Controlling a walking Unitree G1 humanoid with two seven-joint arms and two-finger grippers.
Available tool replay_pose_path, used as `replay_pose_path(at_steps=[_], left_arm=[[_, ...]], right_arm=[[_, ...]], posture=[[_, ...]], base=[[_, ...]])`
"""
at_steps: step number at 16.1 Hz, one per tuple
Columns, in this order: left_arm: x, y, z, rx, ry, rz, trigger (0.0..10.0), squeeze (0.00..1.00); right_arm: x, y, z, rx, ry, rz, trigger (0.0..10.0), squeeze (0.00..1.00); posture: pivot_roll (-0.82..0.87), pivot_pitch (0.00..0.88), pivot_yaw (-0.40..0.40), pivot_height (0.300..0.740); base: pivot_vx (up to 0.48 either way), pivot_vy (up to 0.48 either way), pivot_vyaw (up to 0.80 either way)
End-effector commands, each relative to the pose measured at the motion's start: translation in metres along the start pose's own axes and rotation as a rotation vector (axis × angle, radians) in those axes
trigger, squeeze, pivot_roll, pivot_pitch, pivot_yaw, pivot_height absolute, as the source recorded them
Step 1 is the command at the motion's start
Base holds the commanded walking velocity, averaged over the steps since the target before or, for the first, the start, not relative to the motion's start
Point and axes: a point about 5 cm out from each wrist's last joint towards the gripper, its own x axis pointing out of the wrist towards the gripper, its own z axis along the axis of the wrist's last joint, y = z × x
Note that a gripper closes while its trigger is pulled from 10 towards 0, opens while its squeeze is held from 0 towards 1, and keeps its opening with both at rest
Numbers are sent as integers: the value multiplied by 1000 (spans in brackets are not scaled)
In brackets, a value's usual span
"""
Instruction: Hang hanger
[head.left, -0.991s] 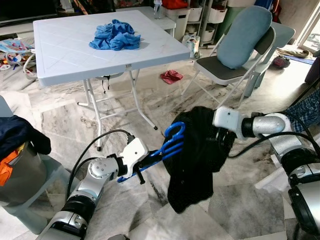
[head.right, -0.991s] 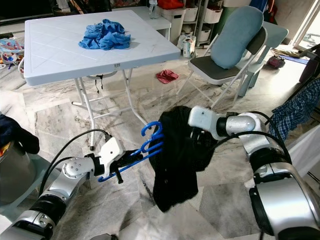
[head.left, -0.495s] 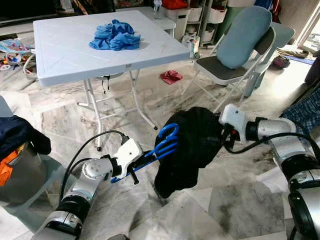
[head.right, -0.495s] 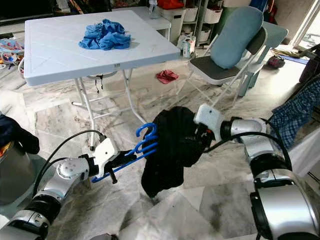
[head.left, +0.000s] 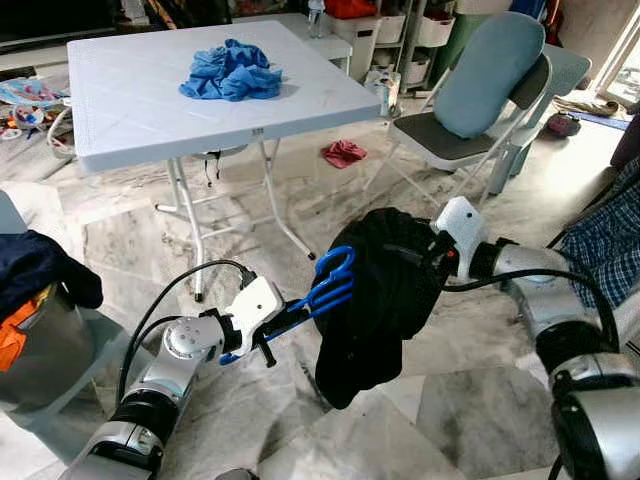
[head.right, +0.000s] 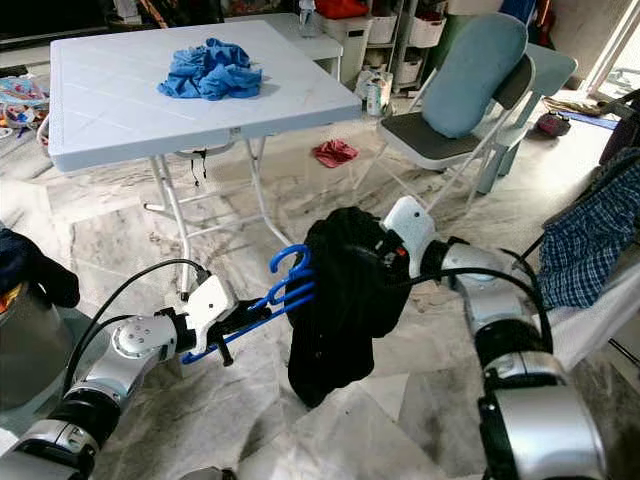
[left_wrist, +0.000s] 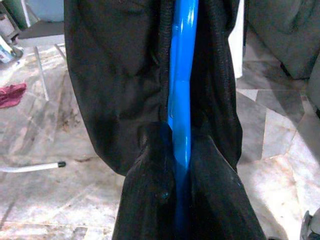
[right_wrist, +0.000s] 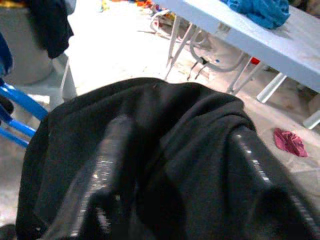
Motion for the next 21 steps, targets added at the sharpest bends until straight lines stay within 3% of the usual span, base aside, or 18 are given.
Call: replay_pose_path(at_steps=[1, 4, 12, 21], left_arm=[[0, 5, 6, 27, -23, 15, 0, 0], [-1, 6, 6, 31, -19, 21, 0, 0], [-1, 7, 8, 53, -28, 21, 0, 0], [0, 3, 10, 43, -57, 30, 0, 0]], right_arm=[[-3, -5, 4, 13, -29, -41, 0, 0], [-5, -10, 1, 101, -57, -140, 0, 0], [5, -6, 2, 202, -102, -222, 0, 0], [13, -25, 15, 338, -151, -502, 0, 0]], posture=[[-115, 0, -42, 740], [-113, 0, -42, 740], [-101, 0, -46, 740], [-105, 0, -41, 740]], base=[[0, 0, 0], [0, 0, 0], [0, 0, 0], [0, 0, 0]])
